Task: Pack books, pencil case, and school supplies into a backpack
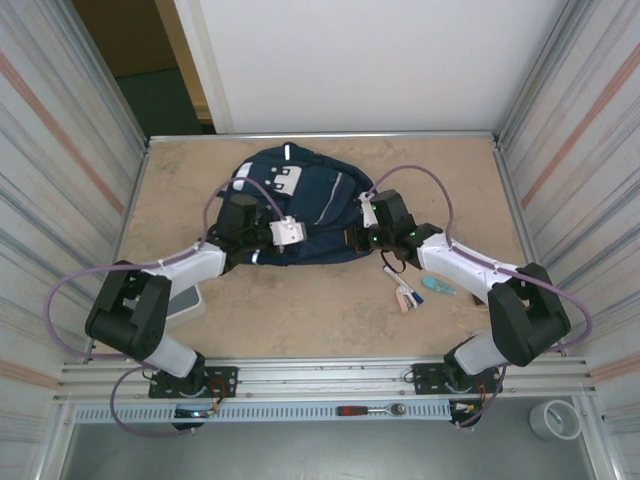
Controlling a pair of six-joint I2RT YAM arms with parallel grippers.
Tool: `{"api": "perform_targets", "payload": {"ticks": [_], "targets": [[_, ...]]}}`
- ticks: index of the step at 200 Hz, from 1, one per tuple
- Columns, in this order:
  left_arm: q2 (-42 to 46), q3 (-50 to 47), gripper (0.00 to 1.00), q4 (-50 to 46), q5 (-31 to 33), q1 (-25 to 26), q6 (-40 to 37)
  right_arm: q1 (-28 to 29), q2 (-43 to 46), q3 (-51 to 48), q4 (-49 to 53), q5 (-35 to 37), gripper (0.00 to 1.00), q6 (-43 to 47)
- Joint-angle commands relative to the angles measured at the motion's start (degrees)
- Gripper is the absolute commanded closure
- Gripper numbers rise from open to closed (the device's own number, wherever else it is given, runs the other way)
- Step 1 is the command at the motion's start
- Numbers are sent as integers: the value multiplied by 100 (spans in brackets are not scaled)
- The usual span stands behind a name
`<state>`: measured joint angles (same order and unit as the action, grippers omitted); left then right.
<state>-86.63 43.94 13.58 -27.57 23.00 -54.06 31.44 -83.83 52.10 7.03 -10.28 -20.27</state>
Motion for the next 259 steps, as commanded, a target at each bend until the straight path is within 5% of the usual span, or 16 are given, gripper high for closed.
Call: {"api": "perform_targets", "payload": {"ticks": [1, 14, 47, 92, 128, 183, 214, 259], "targets": [[320, -55, 94, -52, -29, -347, 269, -150, 208, 174, 360, 381, 100, 136], [340, -57, 89, -84, -131, -343, 268, -74, 205, 173, 182, 111, 100, 49], [474, -15, 47, -238, -177, 22, 348, 117, 253, 168, -216, -327, 100, -190], [554, 200, 33, -381, 436, 870, 71, 482, 280, 378, -343, -496, 100, -291], [327, 362, 42, -327, 430, 987, 63, 644, 391, 308, -523, -716, 100, -419], [554, 156, 93, -320, 30, 587, 140, 185, 370, 173, 158, -574, 100, -116], [959, -284, 97, 73, -613, 6, 468, -437, 72, 358, 695, -459, 100, -82], [1122, -548, 94, 224, -928, -342, 627, -380, -345, 720, 566, -577, 100, -174]]}}
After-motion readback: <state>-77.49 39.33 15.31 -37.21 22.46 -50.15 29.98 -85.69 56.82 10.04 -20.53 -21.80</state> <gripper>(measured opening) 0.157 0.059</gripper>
